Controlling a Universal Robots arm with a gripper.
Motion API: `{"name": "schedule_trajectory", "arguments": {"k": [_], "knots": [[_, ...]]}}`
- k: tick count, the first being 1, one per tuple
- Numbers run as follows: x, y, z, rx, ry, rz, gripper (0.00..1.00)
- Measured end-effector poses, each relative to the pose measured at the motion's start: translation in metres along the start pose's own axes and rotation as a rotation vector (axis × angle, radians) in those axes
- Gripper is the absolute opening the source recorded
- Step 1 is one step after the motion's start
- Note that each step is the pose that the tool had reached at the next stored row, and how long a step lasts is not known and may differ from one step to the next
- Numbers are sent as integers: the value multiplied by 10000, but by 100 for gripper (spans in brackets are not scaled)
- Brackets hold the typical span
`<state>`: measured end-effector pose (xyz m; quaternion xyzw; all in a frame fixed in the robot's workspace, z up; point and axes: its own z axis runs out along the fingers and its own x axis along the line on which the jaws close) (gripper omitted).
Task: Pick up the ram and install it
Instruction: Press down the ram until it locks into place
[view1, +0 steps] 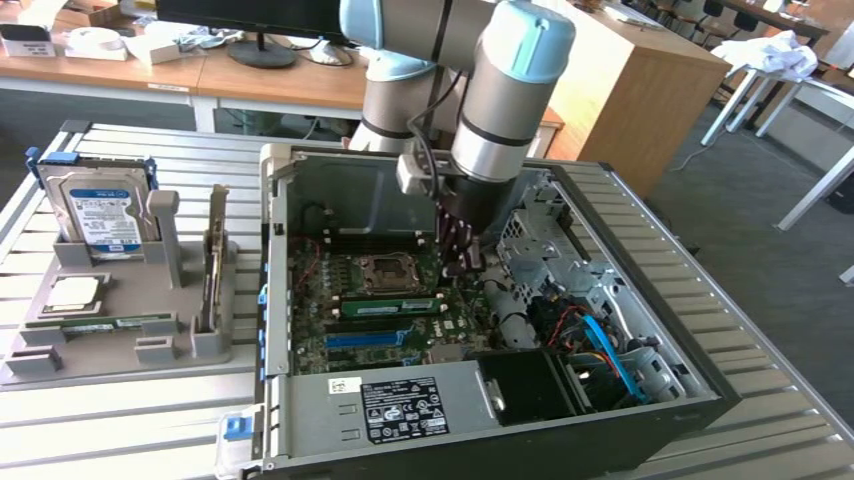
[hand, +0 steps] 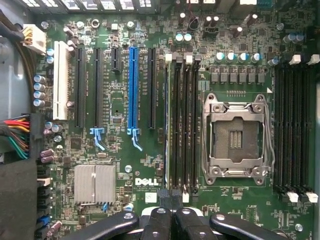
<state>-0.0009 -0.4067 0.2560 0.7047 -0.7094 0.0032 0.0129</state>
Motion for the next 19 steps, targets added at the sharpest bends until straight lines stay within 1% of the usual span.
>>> {"name": "schedule_trajectory", "arguments": {"k": [5,17,19], "knots": [[0,0,36,-1,1,0,10],[7,0,42,-1,2,0,10],[7,-1,65,-1,3,-1,10]]}}
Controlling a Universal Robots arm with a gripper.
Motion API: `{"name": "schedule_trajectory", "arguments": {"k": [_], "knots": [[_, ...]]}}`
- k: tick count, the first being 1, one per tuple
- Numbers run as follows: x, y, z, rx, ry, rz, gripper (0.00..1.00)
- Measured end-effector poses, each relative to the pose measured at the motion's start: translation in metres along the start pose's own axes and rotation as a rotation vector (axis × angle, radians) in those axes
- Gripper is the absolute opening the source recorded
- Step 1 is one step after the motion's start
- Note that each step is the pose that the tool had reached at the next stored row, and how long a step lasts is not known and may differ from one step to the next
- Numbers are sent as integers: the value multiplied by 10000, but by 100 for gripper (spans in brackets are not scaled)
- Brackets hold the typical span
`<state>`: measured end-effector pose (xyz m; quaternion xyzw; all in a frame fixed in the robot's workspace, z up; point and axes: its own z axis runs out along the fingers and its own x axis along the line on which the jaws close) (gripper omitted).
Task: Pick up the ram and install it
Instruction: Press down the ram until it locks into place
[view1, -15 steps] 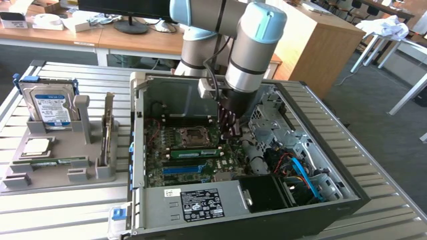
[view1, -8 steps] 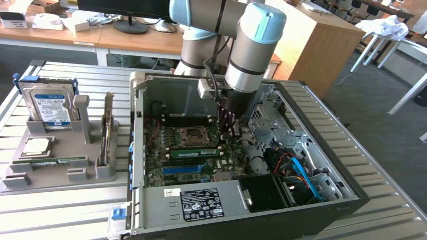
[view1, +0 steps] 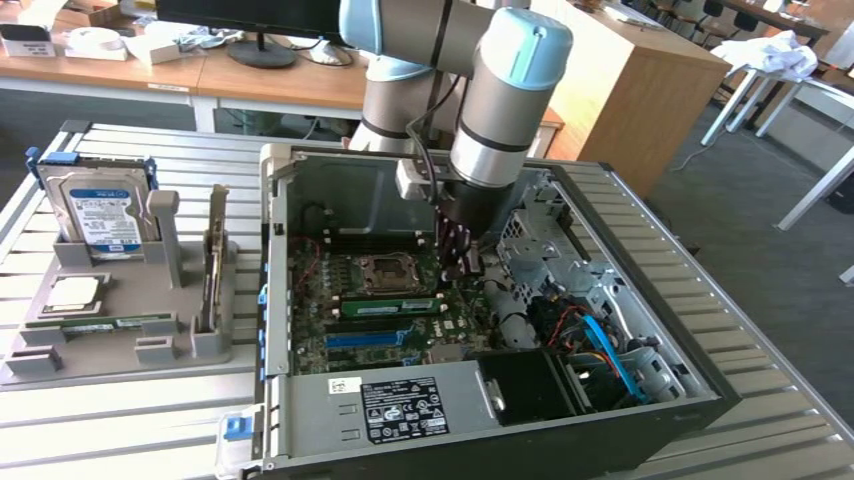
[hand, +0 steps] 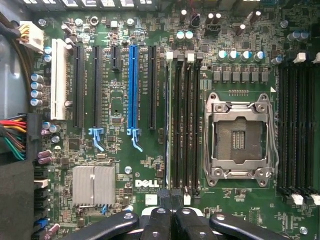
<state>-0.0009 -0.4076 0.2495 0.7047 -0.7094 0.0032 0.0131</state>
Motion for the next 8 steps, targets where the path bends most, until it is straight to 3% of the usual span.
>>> {"name": "schedule_trajectory", "arguments": {"k": [3,8], "knots": [[-2,-1,52,1,-2,0,10],[-2,-1,59,0,-1,0,10]]}}
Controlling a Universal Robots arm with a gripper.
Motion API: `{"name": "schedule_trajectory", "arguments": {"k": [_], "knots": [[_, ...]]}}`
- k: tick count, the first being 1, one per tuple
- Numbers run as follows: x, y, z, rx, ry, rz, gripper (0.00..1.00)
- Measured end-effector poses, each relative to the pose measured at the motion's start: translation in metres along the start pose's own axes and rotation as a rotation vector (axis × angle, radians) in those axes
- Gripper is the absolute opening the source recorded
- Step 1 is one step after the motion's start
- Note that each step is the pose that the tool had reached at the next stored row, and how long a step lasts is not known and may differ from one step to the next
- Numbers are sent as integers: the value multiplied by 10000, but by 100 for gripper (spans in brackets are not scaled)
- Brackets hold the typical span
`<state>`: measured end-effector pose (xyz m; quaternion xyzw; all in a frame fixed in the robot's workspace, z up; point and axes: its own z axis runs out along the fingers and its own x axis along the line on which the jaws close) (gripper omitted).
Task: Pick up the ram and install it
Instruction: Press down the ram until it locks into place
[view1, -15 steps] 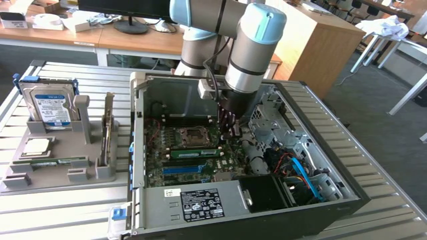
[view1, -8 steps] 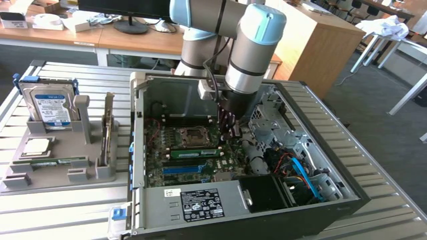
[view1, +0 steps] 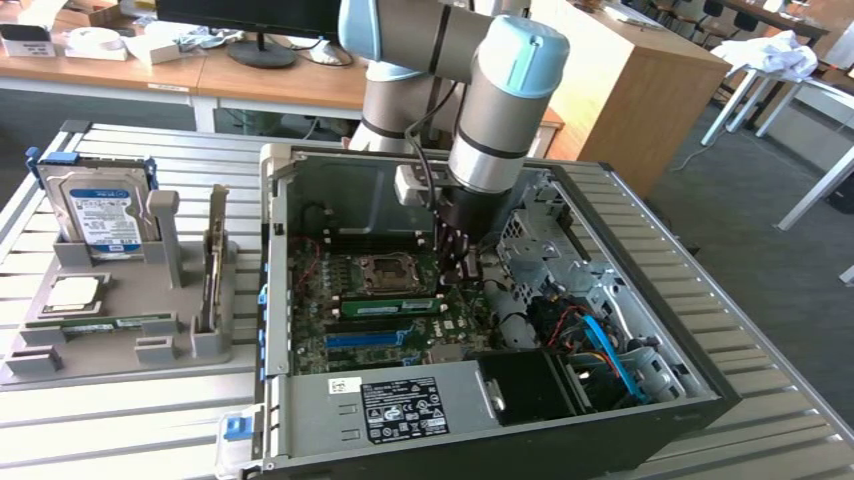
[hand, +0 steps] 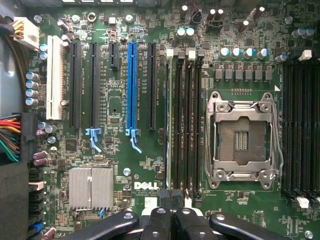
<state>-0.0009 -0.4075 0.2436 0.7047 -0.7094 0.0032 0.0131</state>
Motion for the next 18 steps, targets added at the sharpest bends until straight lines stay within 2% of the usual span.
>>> {"name": "schedule_trajectory", "arguments": {"k": [18], "knots": [[-1,-24,33,1,-2,1,10]]}}
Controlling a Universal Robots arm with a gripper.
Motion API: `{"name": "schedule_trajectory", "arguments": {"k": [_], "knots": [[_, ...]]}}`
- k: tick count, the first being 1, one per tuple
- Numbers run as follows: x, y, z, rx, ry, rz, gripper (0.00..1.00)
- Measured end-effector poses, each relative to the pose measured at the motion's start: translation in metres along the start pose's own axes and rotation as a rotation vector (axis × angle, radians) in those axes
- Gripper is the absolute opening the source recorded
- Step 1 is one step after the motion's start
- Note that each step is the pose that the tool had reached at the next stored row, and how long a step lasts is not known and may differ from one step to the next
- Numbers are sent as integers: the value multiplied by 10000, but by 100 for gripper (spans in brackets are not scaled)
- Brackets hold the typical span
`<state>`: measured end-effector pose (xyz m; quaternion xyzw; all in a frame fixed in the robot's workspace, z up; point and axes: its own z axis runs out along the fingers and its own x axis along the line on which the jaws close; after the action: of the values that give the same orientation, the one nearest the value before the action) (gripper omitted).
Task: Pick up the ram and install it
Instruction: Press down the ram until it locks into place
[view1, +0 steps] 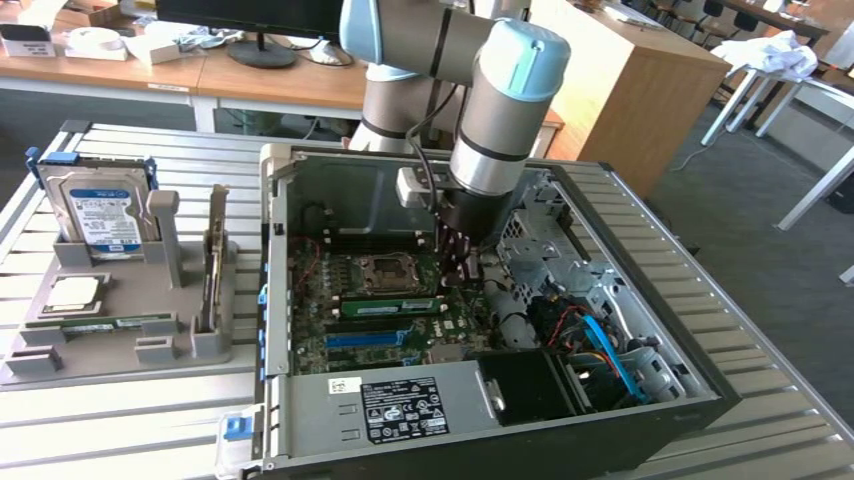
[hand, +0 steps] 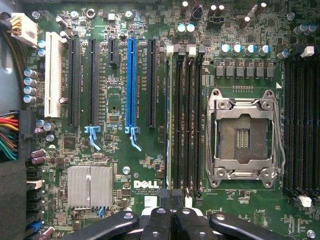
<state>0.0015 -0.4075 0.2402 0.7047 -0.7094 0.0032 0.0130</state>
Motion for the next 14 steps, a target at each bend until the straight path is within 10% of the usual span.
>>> {"name": "schedule_trajectory", "arguments": {"k": [14], "knots": [[-2,-1,63,0,0,-1,10]]}}
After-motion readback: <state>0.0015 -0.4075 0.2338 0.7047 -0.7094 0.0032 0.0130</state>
